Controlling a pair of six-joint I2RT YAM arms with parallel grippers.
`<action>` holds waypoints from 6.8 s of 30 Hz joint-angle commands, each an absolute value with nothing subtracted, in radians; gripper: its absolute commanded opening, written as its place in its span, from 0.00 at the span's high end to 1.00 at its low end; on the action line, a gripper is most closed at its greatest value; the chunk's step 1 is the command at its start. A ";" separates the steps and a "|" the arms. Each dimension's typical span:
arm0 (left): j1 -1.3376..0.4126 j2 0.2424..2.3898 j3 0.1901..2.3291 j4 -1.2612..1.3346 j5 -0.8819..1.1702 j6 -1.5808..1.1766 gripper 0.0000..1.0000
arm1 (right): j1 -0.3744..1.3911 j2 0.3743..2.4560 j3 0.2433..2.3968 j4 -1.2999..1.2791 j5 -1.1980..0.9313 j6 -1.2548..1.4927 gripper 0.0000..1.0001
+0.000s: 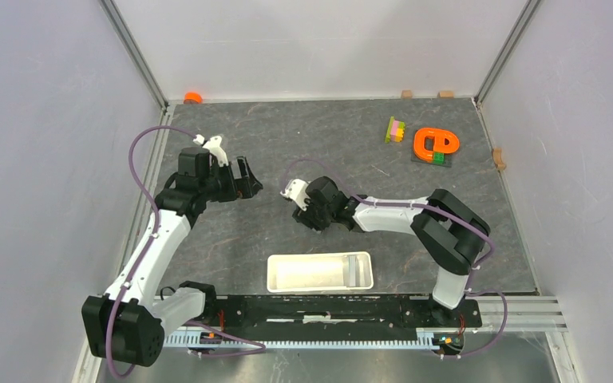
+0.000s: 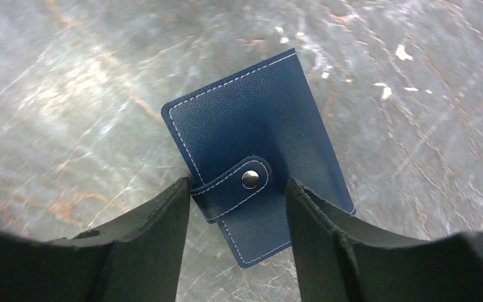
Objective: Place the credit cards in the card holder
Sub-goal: Pick up the card holder from the center of the board, then open the card holder, then place the card holder at the center of the board.
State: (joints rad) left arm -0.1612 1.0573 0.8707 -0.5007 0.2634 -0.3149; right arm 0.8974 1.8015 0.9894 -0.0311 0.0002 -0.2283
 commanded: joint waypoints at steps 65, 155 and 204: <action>-0.387 1.432 0.798 0.203 0.860 -0.797 0.98 | 0.752 1.225 0.541 0.574 -0.293 0.416 0.42; -0.712 1.272 0.347 0.597 -0.289 -1.053 0.84 | 0.816 1.224 0.489 0.361 0.154 0.591 0.21; -0.646 1.413 0.546 0.252 0.194 -0.795 0.09 | 0.844 1.273 0.558 0.229 0.220 0.564 0.25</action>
